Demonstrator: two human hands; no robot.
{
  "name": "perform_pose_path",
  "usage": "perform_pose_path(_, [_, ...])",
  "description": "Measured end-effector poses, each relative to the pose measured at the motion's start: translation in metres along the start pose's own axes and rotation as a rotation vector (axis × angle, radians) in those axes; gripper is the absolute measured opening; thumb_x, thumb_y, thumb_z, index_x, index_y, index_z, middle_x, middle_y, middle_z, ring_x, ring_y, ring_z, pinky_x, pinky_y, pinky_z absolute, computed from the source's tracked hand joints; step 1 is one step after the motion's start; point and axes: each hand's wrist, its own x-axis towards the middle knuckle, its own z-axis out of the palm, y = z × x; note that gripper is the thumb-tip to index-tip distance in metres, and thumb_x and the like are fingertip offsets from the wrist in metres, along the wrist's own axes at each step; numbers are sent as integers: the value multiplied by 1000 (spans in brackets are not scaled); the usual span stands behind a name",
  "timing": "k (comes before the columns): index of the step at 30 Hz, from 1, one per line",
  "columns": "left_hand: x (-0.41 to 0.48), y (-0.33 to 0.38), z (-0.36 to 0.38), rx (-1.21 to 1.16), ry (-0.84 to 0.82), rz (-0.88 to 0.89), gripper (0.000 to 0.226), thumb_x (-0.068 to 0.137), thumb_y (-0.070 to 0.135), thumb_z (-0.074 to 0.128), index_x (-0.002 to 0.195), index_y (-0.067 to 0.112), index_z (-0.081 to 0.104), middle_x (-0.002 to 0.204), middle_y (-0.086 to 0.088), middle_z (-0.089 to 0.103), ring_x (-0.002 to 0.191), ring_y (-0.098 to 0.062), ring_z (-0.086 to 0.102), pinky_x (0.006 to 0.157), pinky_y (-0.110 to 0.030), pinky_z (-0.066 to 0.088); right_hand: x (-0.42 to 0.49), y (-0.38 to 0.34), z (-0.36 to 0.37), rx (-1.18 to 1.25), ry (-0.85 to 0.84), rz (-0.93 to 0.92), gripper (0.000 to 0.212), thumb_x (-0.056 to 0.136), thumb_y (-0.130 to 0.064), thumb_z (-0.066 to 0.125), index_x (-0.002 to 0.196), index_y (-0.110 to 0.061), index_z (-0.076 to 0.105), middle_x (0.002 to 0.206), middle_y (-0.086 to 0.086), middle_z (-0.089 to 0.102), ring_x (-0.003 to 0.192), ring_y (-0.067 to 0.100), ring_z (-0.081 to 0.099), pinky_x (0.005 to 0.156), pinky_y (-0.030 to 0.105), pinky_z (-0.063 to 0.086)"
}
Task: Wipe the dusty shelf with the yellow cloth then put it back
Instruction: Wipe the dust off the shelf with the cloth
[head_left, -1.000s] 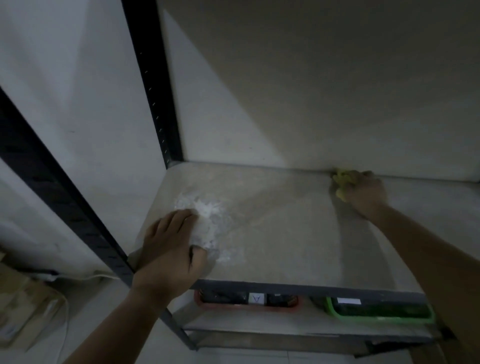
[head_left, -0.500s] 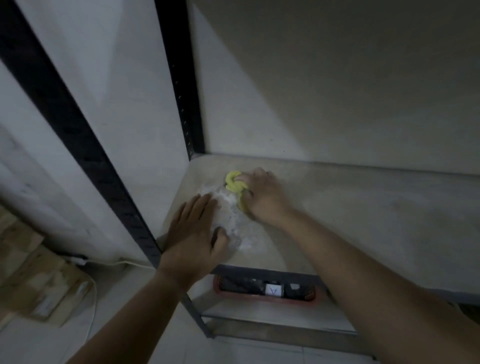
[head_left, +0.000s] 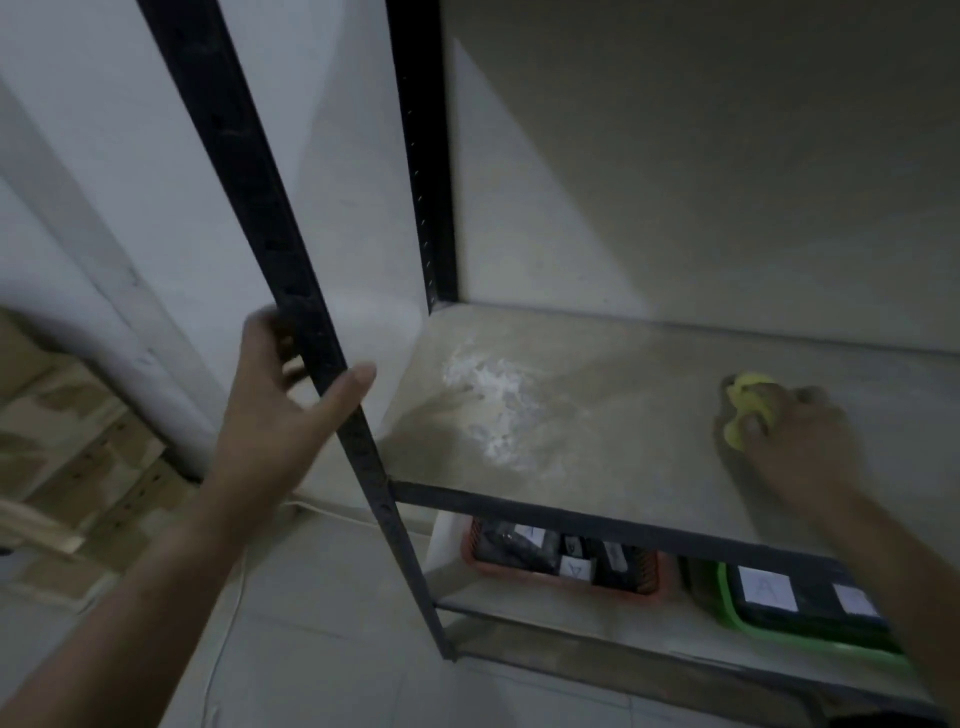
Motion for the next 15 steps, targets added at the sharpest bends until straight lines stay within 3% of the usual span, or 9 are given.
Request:
perform_pose_path(2, [25,20,6,-118,13,49,35,79,51,71,105,34,56,104,9,67,102,-14,68,88,-28,53,-9,-35,2,-2,29,-54,42,87,-39,43,120,-16,57,108,23,54,88,42,56,84,47,50])
perform_pose_path(4, [37,30,15,-190,115,36,15,81,33,66,80,29,52,73,3,55,71,-15,59,69,-31,48,-21,-79,3,-2,52,-113,36,88,-37,47,117,-16,57,108,19,54,92,39,55,83,43,49])
perform_pose_path(6, [39,29,23,-195,168,19,23,78,19,57,68,30,41,64,2,38,58,-14,40,58,-32,35,-36,-128,3,36,32,-164,35,90,-36,47,119,-17,55,116,17,54,101,37,53,86,41,43])
perform_pose_path(11, [40,29,25,-233,172,31,31,76,9,54,62,34,41,60,9,35,53,-10,34,53,-26,32,-61,-211,7,132,-72,-409,34,94,-36,43,123,-20,50,123,9,45,108,31,47,84,38,40])
perform_pose_path(15, [40,26,26,-243,183,46,22,76,9,54,71,23,39,59,12,36,51,-7,35,51,-21,34,-26,-189,-3,378,-235,-418,40,90,-17,52,129,-19,57,128,16,52,113,33,53,99,35,44])
